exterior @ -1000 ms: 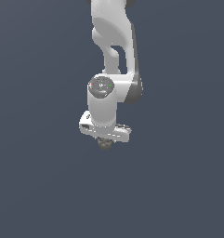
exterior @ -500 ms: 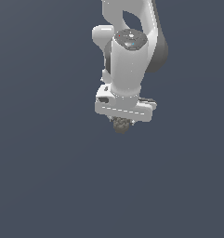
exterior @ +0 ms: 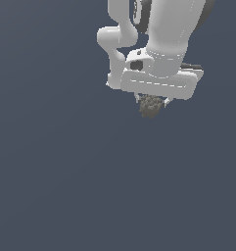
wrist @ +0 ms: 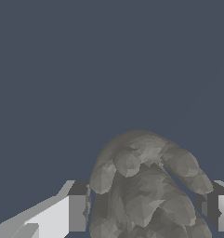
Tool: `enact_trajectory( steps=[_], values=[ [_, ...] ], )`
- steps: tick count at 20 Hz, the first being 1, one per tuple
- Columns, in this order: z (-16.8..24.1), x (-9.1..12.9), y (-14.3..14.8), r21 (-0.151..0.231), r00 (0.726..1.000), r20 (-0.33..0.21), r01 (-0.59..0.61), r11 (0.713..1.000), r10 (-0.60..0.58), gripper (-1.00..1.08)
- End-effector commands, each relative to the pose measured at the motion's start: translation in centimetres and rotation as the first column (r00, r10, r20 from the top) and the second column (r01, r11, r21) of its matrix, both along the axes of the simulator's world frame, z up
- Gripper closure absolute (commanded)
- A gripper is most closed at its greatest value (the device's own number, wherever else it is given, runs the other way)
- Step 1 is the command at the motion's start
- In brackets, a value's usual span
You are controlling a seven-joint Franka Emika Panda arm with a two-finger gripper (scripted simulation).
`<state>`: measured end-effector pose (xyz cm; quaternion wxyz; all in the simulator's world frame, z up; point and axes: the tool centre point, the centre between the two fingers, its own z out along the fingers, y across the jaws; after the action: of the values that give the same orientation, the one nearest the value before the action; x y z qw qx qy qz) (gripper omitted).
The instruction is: Pick up the object and move it to a goal position.
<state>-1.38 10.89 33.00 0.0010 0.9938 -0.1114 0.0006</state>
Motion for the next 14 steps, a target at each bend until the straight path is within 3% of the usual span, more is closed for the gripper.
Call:
enact_trajectory(
  steps=[1,14],
  values=[
    [2.5,-0.6,1.6,0.0,1.0,-0.001,0.001,1.0,-0.001,1.08],
    [9.5,-1.9,6.5,0.002,1.0,-0.001,0.0,1.0,0.0,1.08]
  ],
)
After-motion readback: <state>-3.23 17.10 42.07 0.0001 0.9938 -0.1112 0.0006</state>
